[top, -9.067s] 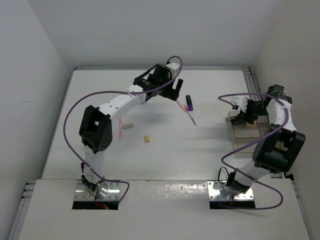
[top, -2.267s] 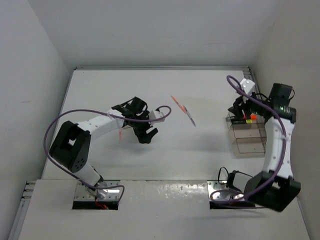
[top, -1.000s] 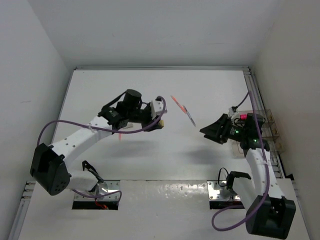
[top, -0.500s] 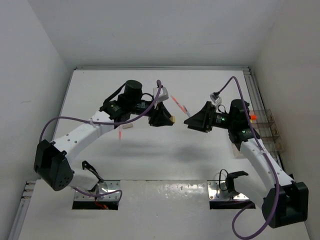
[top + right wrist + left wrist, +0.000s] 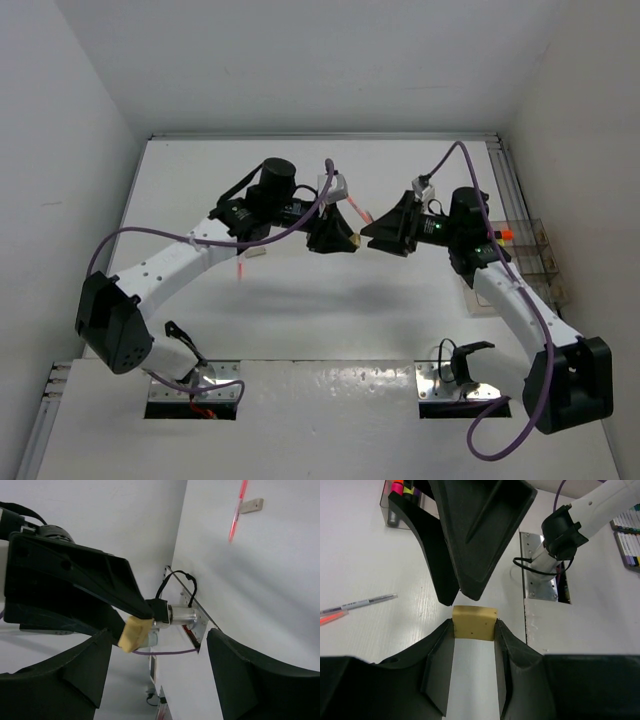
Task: Sort the stationery into containers
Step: Place the stationery in the storage box.
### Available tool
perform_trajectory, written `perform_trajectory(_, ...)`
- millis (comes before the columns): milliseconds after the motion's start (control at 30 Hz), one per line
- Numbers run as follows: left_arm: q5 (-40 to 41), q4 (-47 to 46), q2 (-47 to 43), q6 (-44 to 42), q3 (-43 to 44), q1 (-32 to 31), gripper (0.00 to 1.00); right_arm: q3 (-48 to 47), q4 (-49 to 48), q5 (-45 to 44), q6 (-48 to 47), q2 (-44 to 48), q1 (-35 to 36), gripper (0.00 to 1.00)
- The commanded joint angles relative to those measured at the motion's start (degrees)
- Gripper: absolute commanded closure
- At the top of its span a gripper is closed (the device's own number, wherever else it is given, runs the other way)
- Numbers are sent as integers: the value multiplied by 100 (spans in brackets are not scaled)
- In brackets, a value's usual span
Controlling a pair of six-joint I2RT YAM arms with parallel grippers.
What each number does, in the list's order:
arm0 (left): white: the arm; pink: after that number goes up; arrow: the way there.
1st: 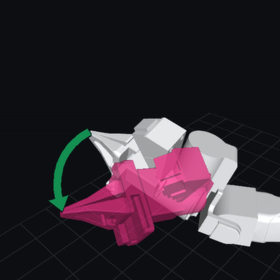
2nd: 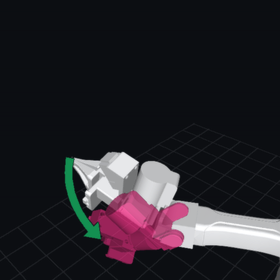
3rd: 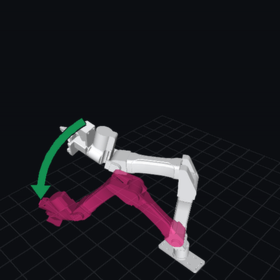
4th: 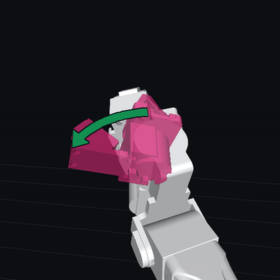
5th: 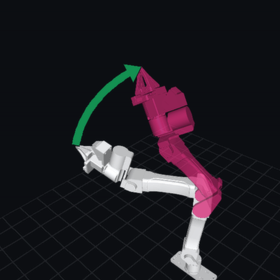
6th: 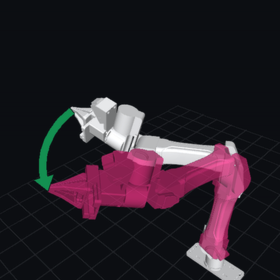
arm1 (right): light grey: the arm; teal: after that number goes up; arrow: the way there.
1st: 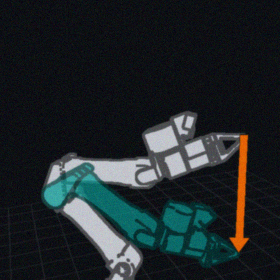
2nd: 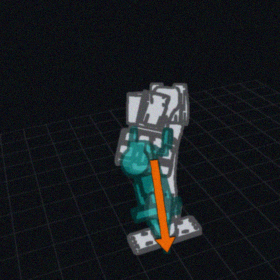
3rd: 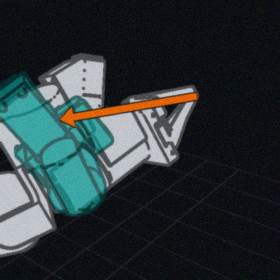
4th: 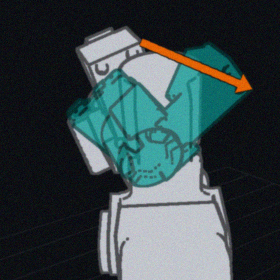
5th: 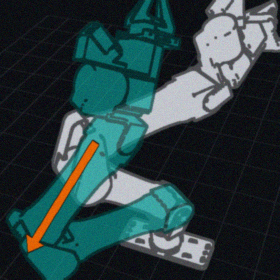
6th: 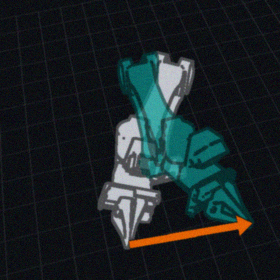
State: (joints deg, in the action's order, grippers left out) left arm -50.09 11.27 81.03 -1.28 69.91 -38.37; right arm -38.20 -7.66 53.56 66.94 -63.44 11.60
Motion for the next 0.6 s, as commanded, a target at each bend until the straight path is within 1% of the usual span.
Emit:
perform_trajectory(0, -45, -81, 26, -136, 286, -109, 74, -294, -271, -65, 118, -11, 123, 26)
perform_trajectory(233, 16, -11, 202, -224, 497, -144, 74, -259, -253, -118, 48, -63, 422, 30)
perform_trajectory(300, 25, 7, 237, -250, 532, -153, 74, -250, -253, -135, 48, -125, 431, 33)
perform_trajectory(333, 25, 24, 255, -276, 550, -171, 74, -250, -253, -135, 48, -142, 431, 36)
perform_trajectory(400, 43, 60, 290, -294, 612, -206, 74, -294, -306, -153, 56, -195, 440, 46)
perform_trajectory(433, 43, 103, 307, -355, 638, -223, 74, -302, -315, -170, 56, -230, 449, 55)
perform_trajectory(500, 43, 139, 325, -417, 655, -259, 73, -364, -332, -214, 48, -256, 440, 62)
perform_trajectory(533, 51, 235, 334, -513, 673, -302, 72, -390, -367, -214, 48, -265, 440, 69)
perform_trajectory(567, 78, 279, 351, -575, 708, -311, 67, -390, -394, -223, 48, -292, 466, 73)
